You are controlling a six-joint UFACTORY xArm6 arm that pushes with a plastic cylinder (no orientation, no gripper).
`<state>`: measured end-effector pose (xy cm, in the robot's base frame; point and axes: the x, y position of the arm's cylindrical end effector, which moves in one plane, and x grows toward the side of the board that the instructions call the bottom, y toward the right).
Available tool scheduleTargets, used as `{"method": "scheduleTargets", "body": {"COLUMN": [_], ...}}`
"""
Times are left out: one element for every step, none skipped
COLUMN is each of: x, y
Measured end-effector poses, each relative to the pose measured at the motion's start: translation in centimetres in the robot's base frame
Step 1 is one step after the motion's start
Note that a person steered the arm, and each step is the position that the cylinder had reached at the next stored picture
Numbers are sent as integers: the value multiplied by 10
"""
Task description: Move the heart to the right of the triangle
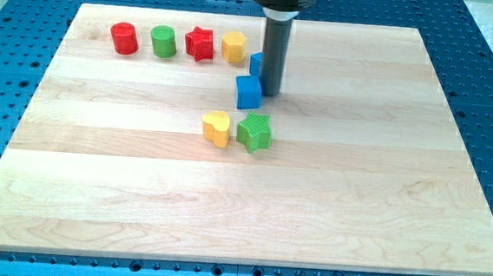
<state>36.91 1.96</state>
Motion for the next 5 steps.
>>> {"method": "scheduleTargets", "body": {"x": [5, 21, 41, 2, -10], "y": [-27, -30, -38, -91, -144]}}
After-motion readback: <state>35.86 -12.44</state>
